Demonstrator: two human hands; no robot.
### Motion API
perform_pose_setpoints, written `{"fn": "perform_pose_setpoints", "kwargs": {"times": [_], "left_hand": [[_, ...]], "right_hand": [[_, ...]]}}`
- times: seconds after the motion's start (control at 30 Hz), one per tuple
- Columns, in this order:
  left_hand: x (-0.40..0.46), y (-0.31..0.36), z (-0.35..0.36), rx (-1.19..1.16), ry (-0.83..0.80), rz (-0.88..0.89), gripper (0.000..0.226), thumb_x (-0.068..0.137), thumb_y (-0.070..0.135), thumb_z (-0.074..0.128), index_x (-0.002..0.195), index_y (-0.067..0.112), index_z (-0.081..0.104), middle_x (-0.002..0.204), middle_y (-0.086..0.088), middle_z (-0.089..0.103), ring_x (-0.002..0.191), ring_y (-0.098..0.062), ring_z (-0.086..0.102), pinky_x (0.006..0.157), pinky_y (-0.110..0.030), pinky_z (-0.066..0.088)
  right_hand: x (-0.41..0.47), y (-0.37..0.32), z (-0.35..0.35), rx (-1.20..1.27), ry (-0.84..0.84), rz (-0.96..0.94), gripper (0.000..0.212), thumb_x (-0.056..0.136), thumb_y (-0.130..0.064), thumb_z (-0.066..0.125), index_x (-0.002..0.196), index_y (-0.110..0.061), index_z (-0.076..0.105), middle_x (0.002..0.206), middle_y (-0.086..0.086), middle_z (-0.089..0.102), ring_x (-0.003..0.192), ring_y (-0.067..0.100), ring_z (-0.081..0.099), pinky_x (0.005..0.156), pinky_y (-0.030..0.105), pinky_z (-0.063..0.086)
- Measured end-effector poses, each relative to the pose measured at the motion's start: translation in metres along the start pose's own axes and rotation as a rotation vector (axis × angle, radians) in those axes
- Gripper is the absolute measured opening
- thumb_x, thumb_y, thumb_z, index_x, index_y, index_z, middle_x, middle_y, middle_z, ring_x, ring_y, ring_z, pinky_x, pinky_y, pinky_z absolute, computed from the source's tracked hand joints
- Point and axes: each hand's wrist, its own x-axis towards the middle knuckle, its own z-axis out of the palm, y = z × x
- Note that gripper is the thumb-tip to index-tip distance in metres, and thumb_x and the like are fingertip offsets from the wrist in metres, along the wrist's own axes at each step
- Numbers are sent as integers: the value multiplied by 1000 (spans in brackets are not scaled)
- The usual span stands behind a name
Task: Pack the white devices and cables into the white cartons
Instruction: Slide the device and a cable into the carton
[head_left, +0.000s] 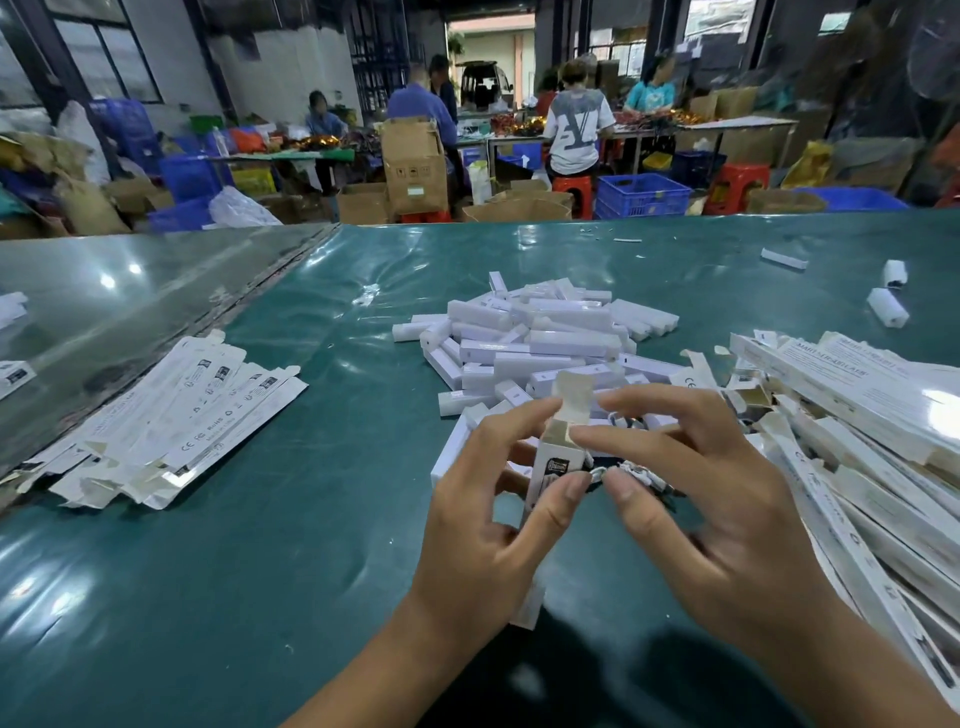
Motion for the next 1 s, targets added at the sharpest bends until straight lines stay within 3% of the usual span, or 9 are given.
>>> {"fn": "perform_pose_setpoints", "kwargs": {"times": [0.13, 0.27, 0.33, 0.43, 0.53, 0.67, 0.83, 1.0], "left_hand": [[4, 2, -4, 7, -30, 125, 30, 98, 33, 65, 126, 24, 62, 119, 10, 63, 103, -25, 66, 76, -25, 53], [5, 1, -5, -15, -54, 161, 26, 97, 31, 67, 121, 22, 63, 118, 9, 65, 101, -27, 67, 72, -28, 54], [7, 2, -6, -17, -51, 155, 26, 96, 31, 68, 120, 22, 63, 117, 10, 64, 100, -26, 67, 72, -27, 54], [7, 2, -6, -27, -46, 144, 27, 95, 31, 70, 119, 21, 63, 117, 9, 65, 99, -25, 66, 71, -28, 53], [5, 2, -6, -45, 15, 69, 35, 86, 30, 78, 115, 27, 58, 112, 8, 67, 94, -25, 68, 68, -35, 56], [2, 4, -3, -104, 68, -63, 49, 74, 33, 84, 108, 34, 49, 103, 12, 67, 88, -17, 69, 69, -23, 52], [3, 6, -3, -62, 20, 2, 43, 77, 31, 82, 107, 38, 51, 105, 15, 62, 88, -16, 66, 67, -24, 53], [3, 6, -2, -45, 22, 25, 42, 79, 33, 80, 107, 41, 51, 106, 16, 61, 88, -15, 66, 67, -25, 53]], "right_hand": [[-1, -2, 3, 311, 12, 201, 22, 97, -33, 56, 105, -36, 75, 112, -9, 64, 110, 19, 63, 88, 20, 48], [9, -8, 6, 591, 38, 455, 12, 93, -36, 63, 92, -29, 73, 94, -1, 73, 83, 11, 68, 72, 20, 53], [21, -10, 3, 701, 2, 592, 12, 93, -39, 69, 94, -28, 74, 90, 2, 75, 81, 12, 69, 66, 23, 55], [34, -13, -4, 623, -141, 509, 25, 94, -43, 60, 102, -27, 79, 94, -3, 77, 80, 8, 69, 69, 20, 55], [34, -18, -4, 573, -162, 439, 34, 95, -48, 53, 100, -30, 81, 93, -12, 78, 79, 3, 71, 71, 9, 50], [25, -16, 2, 408, -99, 291, 13, 89, -37, 69, 97, -39, 79, 92, -16, 76, 84, 8, 72, 69, 14, 51], [25, -14, 1, 280, -27, 208, 10, 90, -34, 71, 97, -37, 77, 91, -18, 75, 82, 13, 73, 69, 23, 55], [23, -18, 4, 259, 2, 184, 11, 89, -32, 70, 97, -38, 76, 92, -20, 74, 83, 10, 71, 68, 23, 54]]}}
